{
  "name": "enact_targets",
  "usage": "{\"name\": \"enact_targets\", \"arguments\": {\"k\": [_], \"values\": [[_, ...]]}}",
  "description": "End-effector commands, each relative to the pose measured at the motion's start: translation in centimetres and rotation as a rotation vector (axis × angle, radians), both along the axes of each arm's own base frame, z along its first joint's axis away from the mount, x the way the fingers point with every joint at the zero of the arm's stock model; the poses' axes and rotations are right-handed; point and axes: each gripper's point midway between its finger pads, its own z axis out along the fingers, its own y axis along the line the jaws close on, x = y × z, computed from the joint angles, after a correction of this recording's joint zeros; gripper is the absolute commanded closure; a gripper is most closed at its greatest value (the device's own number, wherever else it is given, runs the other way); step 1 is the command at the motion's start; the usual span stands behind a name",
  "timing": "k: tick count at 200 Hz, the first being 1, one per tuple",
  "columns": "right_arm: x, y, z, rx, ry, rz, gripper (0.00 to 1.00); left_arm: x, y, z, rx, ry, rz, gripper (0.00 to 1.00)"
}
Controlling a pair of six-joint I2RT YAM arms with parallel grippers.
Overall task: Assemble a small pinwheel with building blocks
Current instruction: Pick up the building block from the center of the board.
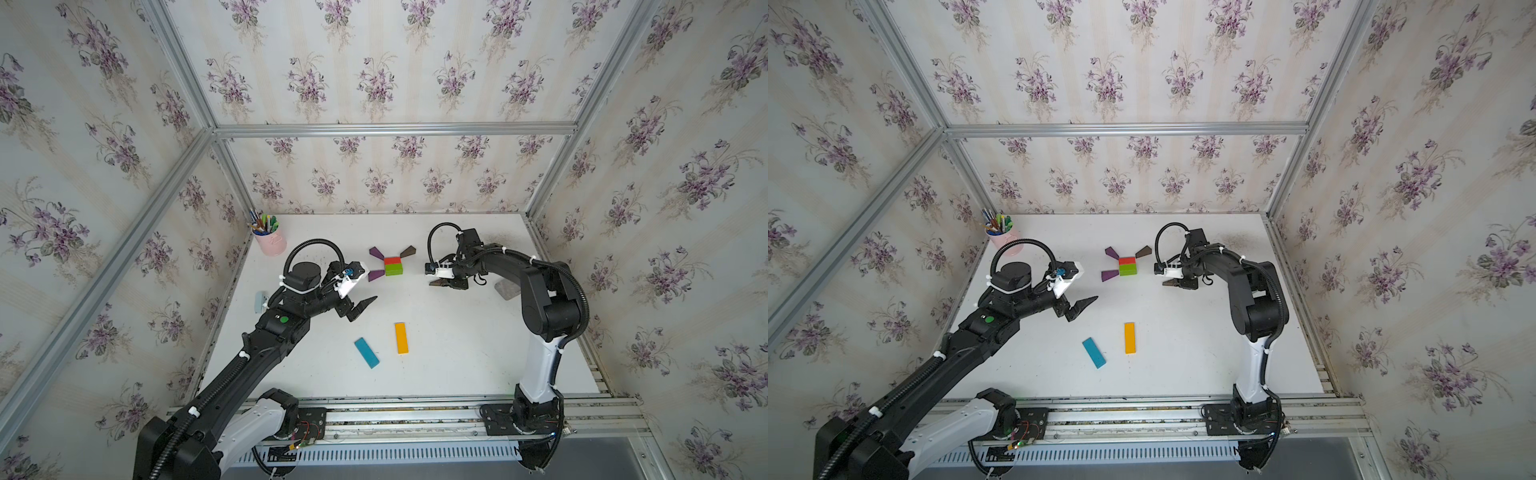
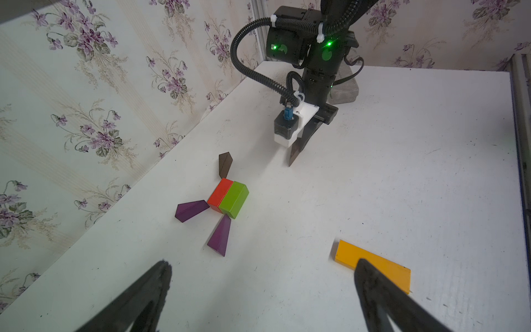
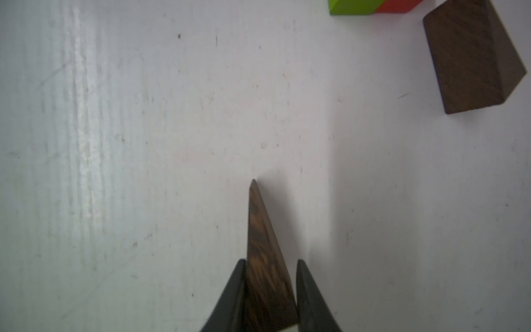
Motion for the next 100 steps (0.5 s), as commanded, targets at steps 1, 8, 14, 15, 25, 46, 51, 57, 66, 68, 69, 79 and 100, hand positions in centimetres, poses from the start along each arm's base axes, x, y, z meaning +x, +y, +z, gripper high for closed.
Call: {"name": "enact_targets", "arguments": {"k": [1,8,14,15,25,46,51,57,66,68,69,79,100], "values": [[0.2,1.2,0.5,0.062,0.033,-0.056,0.77,0.1,-0.1,0.5,-0.008,-0.020,-0.004,0.00],[0.5,1.6,0.6,0.067,0.038,-0.072,0.78,0.2,0.0,0.4,-0.007,-0.018,0.002,0.00],[0.7,1.9,0.6,0.069,0.043,-0.092,0.78,0.2,0.1,0.4,-0.006,-0.018,0.009,0.00],[0.8,1.9,0.6,0.070,0.044,-0.097,0.78,0.3,0.1,0.4,-0.006,-0.017,0.011,0.00],[1.2,2.6,0.6,0.073,0.061,-0.128,0.79,0.5,0.3,0.5,-0.004,-0.018,0.030,0.00],[1.8,4.0,0.5,0.083,0.099,-0.185,0.82,0.9,0.9,0.4,0.005,-0.016,0.072,0.00],[1.8,4.2,0.5,0.085,0.109,-0.197,0.82,1.0,1.0,0.3,0.007,-0.016,0.085,0.00],[1.9,4.7,0.5,0.090,0.115,-0.212,0.82,1.2,1.2,0.3,0.009,-0.016,0.100,0.00],[2.1,5.2,0.6,0.100,0.126,-0.242,0.83,1.5,1.6,0.3,0.014,-0.016,0.127,0.00],[2.1,5.3,0.6,0.102,0.131,-0.250,0.83,1.6,1.7,0.3,0.015,-0.015,0.136,0.00],[2.1,5.4,0.7,0.103,0.132,-0.253,0.83,1.6,1.8,0.3,0.017,-0.015,0.140,0.00],[2.2,6.0,0.8,0.110,0.145,-0.282,0.83,2.1,2.4,0.2,0.023,-0.011,0.181,0.00],[2.3,6.8,0.9,0.097,0.150,-0.337,0.83,3.1,4.1,0.0,0.046,0.005,0.280,0.00]]}}
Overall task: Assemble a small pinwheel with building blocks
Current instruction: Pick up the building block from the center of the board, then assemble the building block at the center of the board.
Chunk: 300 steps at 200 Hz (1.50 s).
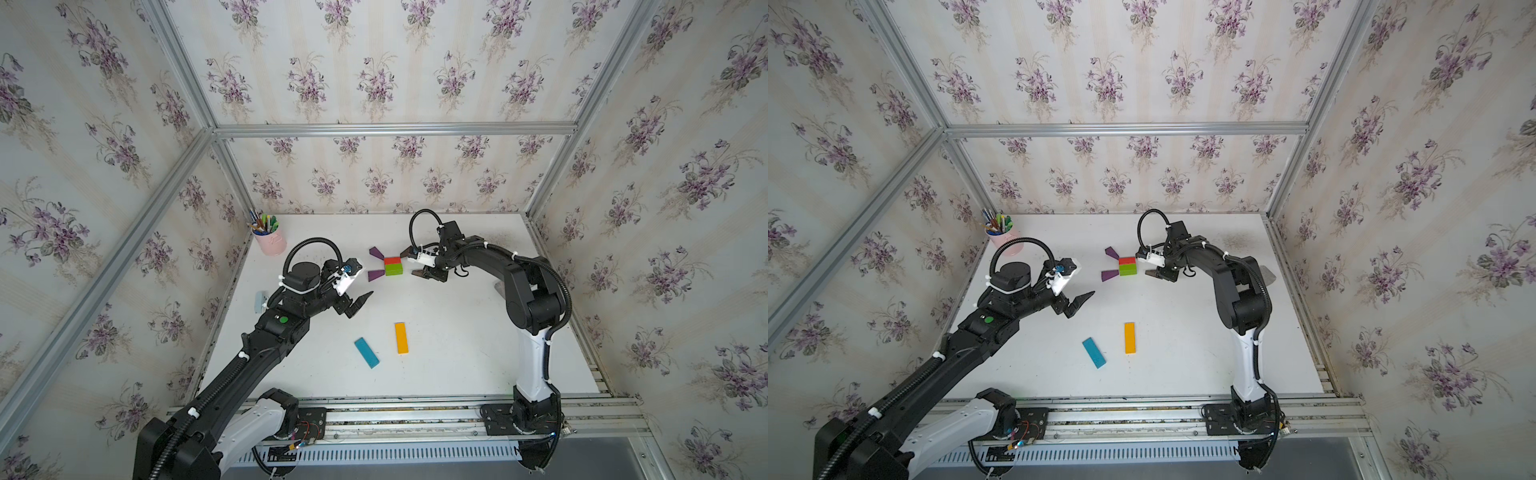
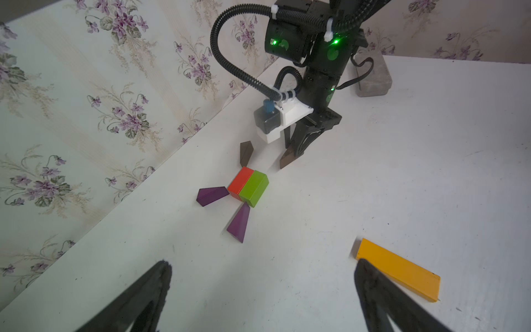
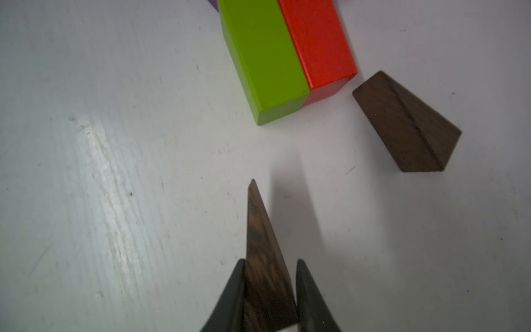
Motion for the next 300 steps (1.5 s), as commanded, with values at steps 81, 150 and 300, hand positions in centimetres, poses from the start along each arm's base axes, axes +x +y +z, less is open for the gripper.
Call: {"name": "enact_targets", "arguments": {"k": [81,150,300], "values": [[1.4,1.5,-0.9,-0.062,0.030,-0.162,0.83,2.1,3.5,0.4,-0.003,0.016,0.206,0.00],[1.3,2.0,-2.0,-0.097,0.043,-0.156,0.83,2.0,3.7,0.4,-0.001,0.013,0.212,0.00],[0.0,1.8,6.1,0.055,-0.077,-0.174,0.00,1.4,2.9,0.9,-0.022,0.002,0.155,0.00]]}}
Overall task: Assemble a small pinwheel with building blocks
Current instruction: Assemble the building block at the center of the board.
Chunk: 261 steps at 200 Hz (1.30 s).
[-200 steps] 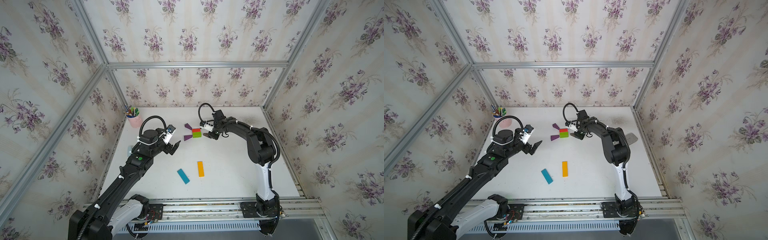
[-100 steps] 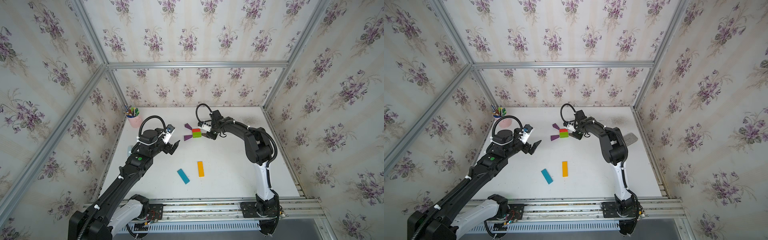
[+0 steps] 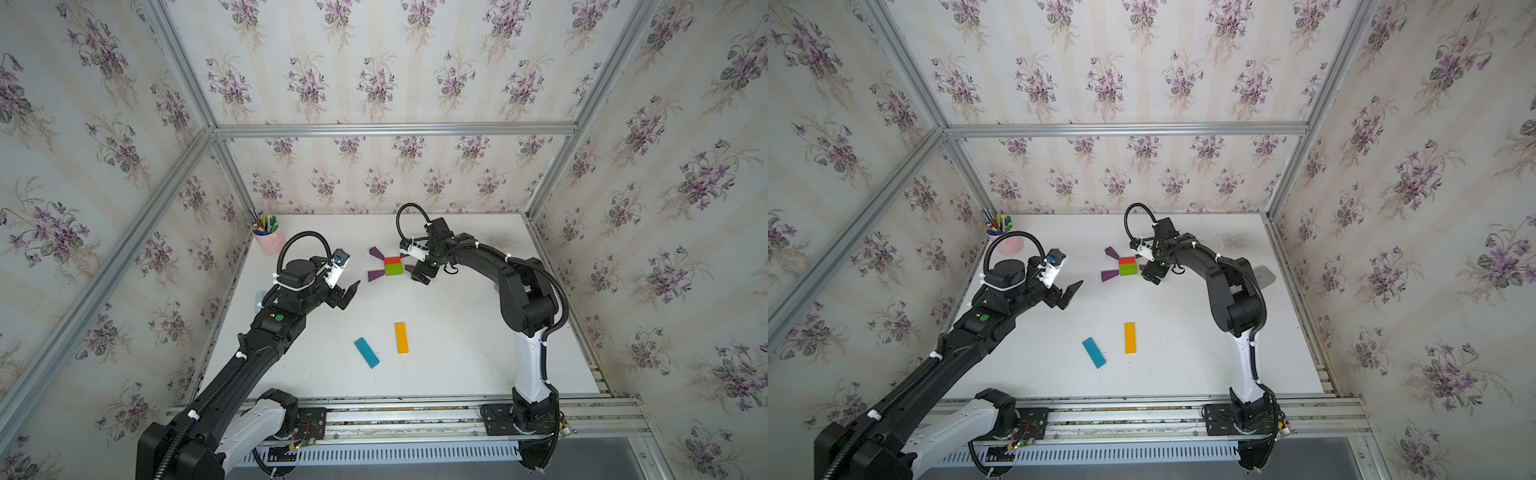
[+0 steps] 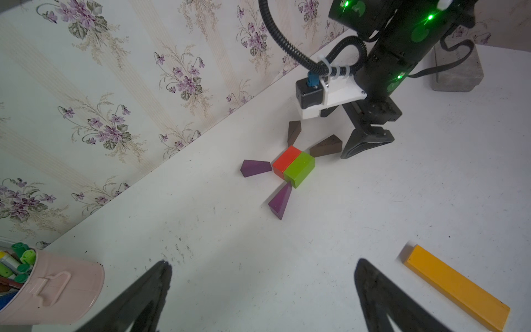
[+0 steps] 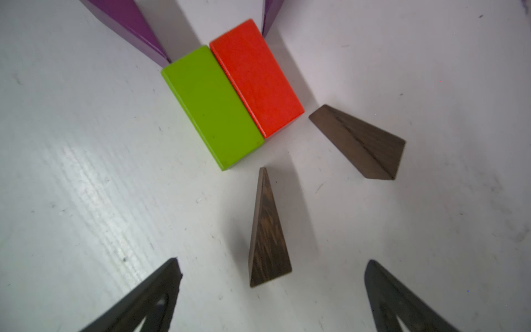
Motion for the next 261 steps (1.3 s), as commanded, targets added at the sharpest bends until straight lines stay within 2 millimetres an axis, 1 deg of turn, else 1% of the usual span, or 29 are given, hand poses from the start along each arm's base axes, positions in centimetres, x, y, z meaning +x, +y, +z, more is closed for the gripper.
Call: {"name": "enact_targets", "arguments": {"k": [1,13,31,37,51,61,71,77,81,82,85,92,102,112,118,125,138,145,151,159,162,170,181,192,212,224,234,251,261], "values": [[-1.1,0.1,3.4,0.065,-0.042,0.008,0.00,-0.4,-0.7,0.8,-0.026,-0.020,-0.042,0.00],[-2.4,-0.5,5.4,0.085,-0.081,-0.001,0.00,-0.6,-1.0,1.1,-0.043,-0.031,-0.062,0.00],[-4.2,-1.4,9.8,0.167,-0.213,-0.029,0.00,-1.2,-1.8,2.0,-0.079,-0.060,-0.117,0.00],[-4.6,-1.8,11.5,0.211,-0.267,-0.057,0.00,-1.5,-2.1,2.6,-0.098,-0.076,-0.135,0.00],[-5.9,-2.4,14.3,0.329,-0.372,-0.117,0.00,-2.2,-2.4,4.1,-0.158,-0.112,-0.155,0.00],[-6.4,-3.2,15.9,0.444,-0.410,-0.219,0.00,-3.0,-2.7,5.4,-0.222,-0.134,-0.177,0.00],[-5.5,-5.3,16.6,0.543,-0.424,-0.449,0.00,-3.6,-3.1,6.3,-0.292,-0.128,-0.196,0.00],[-4.9,-6.7,16.2,0.584,-0.402,-0.575,0.00,-3.6,-3.2,6.1,-0.326,-0.086,-0.184,0.00],[-4.7,-7.2,15.6,0.590,-0.365,-0.610,0.00,-3.5,-3.4,6.0,-0.341,-0.061,-0.187,0.00],[-4.6,-7.2,15.5,0.590,-0.353,-0.612,0.00,-3.5,-3.5,6.3,-0.344,-0.062,-0.191,0.00],[-4.6,-7.2,14.8,0.582,-0.319,-0.616,0.00,-3.5,-3.7,5.7,-0.341,-0.029,-0.200,0.00],[-4.4,-6.9,13.6,0.559,-0.251,-0.609,0.00,-3.8,-4.5,5.0,-0.325,0.045,-0.246,0.00],[-3.7,-6.9,11.5,0.523,-0.180,-0.658,0.01,-3.7,-5.2,4.1,-0.301,0.141,-0.277,0.00],[-3.4,-6.5,10.3,0.526,-0.134,-0.676,0.04,-3.2,-5.3,3.7,-0.300,0.193,-0.259,0.00],[-3.4,-6.1,10.0,0.538,-0.116,-0.678,0.08,-3.2,-5.4,3.4,-0.299,0.203,-0.254,0.00],[-3.5,-5.9,9.8,0.554,-0.109,-0.697,0.13,-3.0,-5.0,3.0,-0.284,0.196,-0.214,0.00],[-3.9,-5.6,9.5,0.568,-0.077,-0.750,0.16,-3.1,-4.2,2.4,-0.260,0.192,-0.146,0.00],[-4.5,-5.2,8.9,0.543,-0.056,-0.775,0.19,-3.4,-3.6,1.9,-0.251,0.200,-0.105,0.00],[-4.9,-5.0,8.5,0.500,-0.063,-0.803,0.19,-3.5,-2.9,1.4,-0.248,0.211,-0.059,0.00],[-5.9,-4.2,7.7,0.427,-0.059,-0.799,0.19,-3.9,-1.9,1.0,-0.243,0.229,-0.008,0.00],[-7.0,-2.7,7.4,0.399,-0.051,-0.761,0.19,-4.0,-1.6,0.9,-0.241,0.232,0.012,0.00],[-8.3,-1.4,6.4,0.319,-0.043,-0.755,0.19,-4.2,-0.5,0.5,-0.231,0.245,0.077,0.00],[-9.9,-0.5,4.6,0.229,0.031,-0.786,0.20,-4.7,0.7,0.2,-0.213,0.289,0.146,0.00],[-11.5,0.1,3.2,0.182,0.108,-0.823,0.25,-5.4,1.3,0.4,-0.212,0.336,0.180,0.00],[-15.3,0.7,1.9,0.153,0.199,-0.853,0.29,-7.2,1.4,1.4,-0.266,0.420,0.205,0.00],[-17.5,1.2,1.4,0.150,0.259,-0.849,0.33,-8.1,1.5,2.4,-0.314,0.434,0.212,0.00],[-19.1,1.9,1.0,0.138,0.294,-0.827,0.33,-8.7,1.6,3.1,-0.343,0.436,0.219,0.00],[-21.0,3.3,0.7,0.103,0.301,-0.786,0.33,-9.5,1.9,3.8,-0.358,0.452,0.233,0.00],[-21.8,3.5,0.1,0.073,0.305,-0.786,0.34,-9.8,2.0,4.0,-0.363,0.463,0.241,0.00]]}}
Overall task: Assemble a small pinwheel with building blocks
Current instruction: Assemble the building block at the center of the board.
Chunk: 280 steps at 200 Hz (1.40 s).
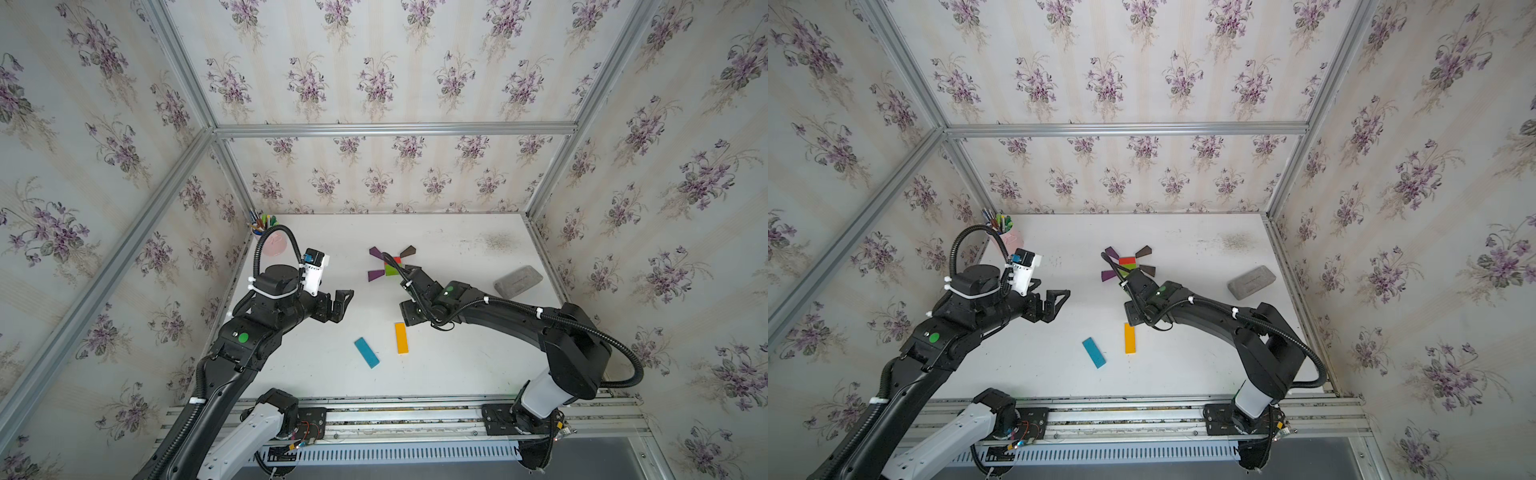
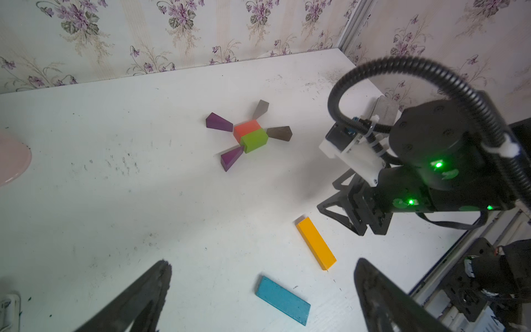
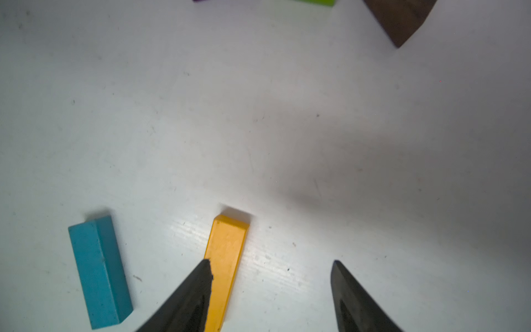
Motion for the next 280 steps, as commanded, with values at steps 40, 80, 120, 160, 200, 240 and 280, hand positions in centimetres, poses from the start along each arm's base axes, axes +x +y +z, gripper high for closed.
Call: {"name": "enact_targets", "arguments": {"k": [40,80,120,160,200,240,280], "values": [[-5.1,0.7,-3.5,-0.030,0.115,-0.039,0.42,-3.3,2.2,0.8,-0.058,0.060,0.109,0.00],[-5.2,1.6,-5.0,-0.052,0.130,-0.028,0.48,-4.3,3.3,3.2,-0.035,0.005,0.127,0.00],[-5.0,2.7,-4.8,-0.034,0.122,-0.008,0.48,-4.5,3.7,2.9,-0.027,0.000,0.143,0.00],[-5.1,2.4,-6.2,-0.082,0.151,-0.024,0.51,-4.7,3.9,3.2,-0.029,-0.016,0.150,0.00],[-4.4,2.5,-6.7,-0.113,0.131,-0.033,0.64,-4.7,4.3,3.9,-0.023,-0.042,0.159,0.00],[-1.5,2.6,-7.1,-0.111,0.122,-0.062,0.75,-4.6,5.1,4.1,-0.010,-0.060,0.203,0.00],[3.3,1.9,-7.2,-0.094,0.100,-0.124,0.77,-4.1,5.3,3.9,0.016,-0.058,0.212,0.00]]}}
